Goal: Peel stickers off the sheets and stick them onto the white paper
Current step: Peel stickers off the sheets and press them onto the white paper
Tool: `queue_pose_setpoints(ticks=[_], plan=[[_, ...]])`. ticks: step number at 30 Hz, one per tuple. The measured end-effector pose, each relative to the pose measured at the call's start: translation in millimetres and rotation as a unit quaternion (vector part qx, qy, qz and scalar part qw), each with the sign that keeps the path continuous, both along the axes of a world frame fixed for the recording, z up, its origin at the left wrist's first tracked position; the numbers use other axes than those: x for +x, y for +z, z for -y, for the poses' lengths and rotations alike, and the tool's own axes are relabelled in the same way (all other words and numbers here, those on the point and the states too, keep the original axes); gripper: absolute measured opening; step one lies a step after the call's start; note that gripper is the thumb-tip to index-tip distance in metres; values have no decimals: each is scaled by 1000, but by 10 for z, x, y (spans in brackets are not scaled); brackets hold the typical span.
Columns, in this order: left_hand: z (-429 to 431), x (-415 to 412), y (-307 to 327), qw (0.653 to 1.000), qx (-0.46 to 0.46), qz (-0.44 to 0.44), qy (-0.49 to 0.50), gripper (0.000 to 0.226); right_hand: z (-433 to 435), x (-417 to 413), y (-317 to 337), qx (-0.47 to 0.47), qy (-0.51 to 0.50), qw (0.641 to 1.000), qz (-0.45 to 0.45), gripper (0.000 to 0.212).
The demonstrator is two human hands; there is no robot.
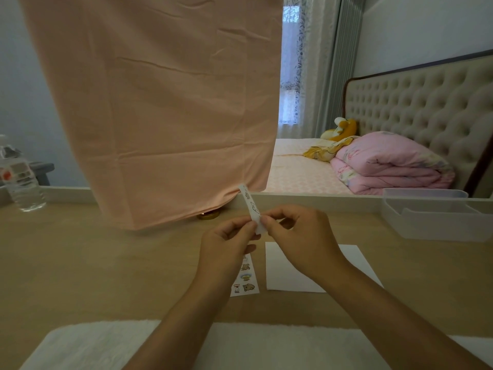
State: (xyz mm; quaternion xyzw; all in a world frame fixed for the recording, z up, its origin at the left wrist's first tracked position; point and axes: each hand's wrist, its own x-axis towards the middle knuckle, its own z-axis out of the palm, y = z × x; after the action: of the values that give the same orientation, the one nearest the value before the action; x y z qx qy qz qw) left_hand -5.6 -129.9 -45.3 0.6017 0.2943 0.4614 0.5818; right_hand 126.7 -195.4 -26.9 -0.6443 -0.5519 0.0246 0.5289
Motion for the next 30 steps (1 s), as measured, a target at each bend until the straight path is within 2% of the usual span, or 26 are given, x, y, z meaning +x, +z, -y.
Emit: queue_pose_setpoints(ticks=[5, 10, 14, 19, 21, 23, 30], plan=[[5, 34, -10, 1000, -13, 2, 4, 17, -37, 8, -22, -13, 2, 998, -65, 10], [-11, 29, -19, 999, 16, -25, 30, 14, -54, 50, 18, -76, 27, 989, -125, 11], [-29, -20, 19, 995, 80, -49, 34, 17, -26, 69, 85, -92, 41, 989, -109, 11], [-48, -47, 62, 991, 118, -56, 30, 16, -8, 65, 127, -91, 46, 990, -98, 15], [-43, -63, 73, 991, 119, -59, -5, 15, 3, 58, 139, -83, 52, 992, -83, 17], [-44, -73, 73, 990, 117, -72, -30, 23, 15, 62, 148, -77, 55, 993, -76, 18], [-50, -71, 80, 992, 112, -62, 4, 18, 10, 100, 137, -77, 41, 995, -44, 17]])
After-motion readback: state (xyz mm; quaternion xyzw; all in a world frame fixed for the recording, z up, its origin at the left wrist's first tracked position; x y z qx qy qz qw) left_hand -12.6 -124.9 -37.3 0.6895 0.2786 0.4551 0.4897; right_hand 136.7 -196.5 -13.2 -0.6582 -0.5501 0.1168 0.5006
